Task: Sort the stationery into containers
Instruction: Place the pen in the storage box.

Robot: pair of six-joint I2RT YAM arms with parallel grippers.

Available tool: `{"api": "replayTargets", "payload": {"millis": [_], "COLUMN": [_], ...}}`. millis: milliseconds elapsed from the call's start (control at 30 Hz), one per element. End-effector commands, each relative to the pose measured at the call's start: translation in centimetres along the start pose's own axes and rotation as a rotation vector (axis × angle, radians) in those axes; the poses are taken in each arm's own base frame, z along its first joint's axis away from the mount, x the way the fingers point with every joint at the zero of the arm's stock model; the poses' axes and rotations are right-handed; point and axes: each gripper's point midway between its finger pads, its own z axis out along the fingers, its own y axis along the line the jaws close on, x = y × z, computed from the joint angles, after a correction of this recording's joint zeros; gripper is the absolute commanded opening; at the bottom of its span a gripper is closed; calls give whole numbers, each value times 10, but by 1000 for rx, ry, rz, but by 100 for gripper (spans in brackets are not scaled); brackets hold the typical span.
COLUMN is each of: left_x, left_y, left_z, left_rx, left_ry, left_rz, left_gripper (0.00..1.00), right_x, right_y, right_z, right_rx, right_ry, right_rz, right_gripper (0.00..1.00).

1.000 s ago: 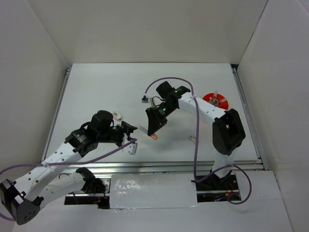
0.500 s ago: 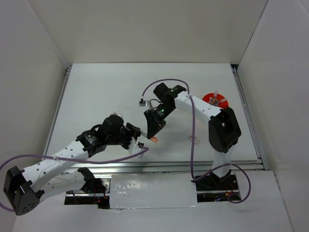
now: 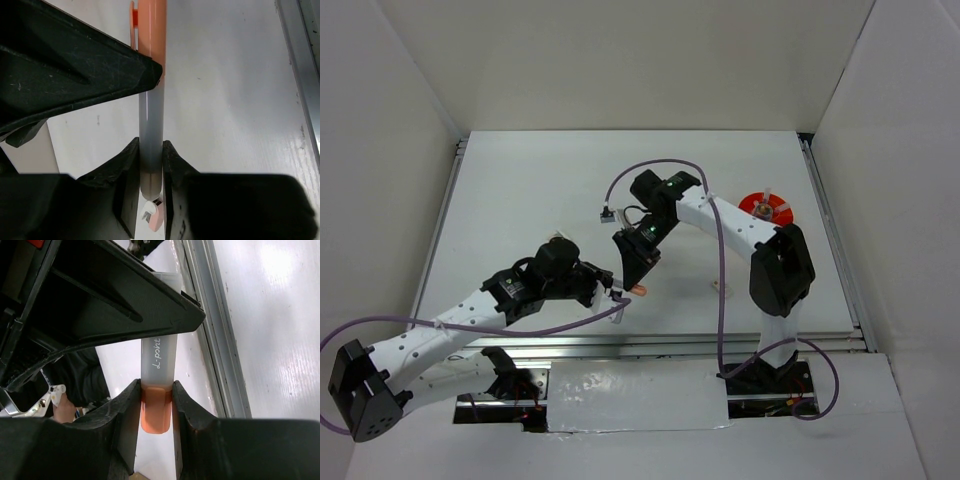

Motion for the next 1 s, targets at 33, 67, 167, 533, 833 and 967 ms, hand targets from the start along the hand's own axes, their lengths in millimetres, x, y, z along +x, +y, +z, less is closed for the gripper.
{"api": "replayTargets", "payload": {"millis": [33, 67, 167, 533, 833, 967], "left_x": [-20, -24, -40, -109, -128, -127], "left_y": [7, 7, 3, 51, 80, 88], "left_z": [-3, -6, -14, -40, -41, -42], "left_rx": [-22, -25, -12, 16, 29, 25], "left_ry": [-77, -93, -154, -492, -589, -615], "left_rz": [-90, -135, -213, -948, -1149, -1184], "left_gripper": [1, 0, 0, 0, 0, 0], "right_x": [-13, -17, -44, -82, -60, -61], "right_y": [10, 9, -3, 13, 75, 91], "right_z": [-20, -29, -74, -210, -184, -177], "right_rx": [-54, -53, 24, 241, 64, 75], "right_ry": [-29, -52, -175, -661, -657, -664], "right_rz": [-55, -70, -88, -349, -452, -516], "right_gripper": [39, 45, 55, 66, 71, 71]}}
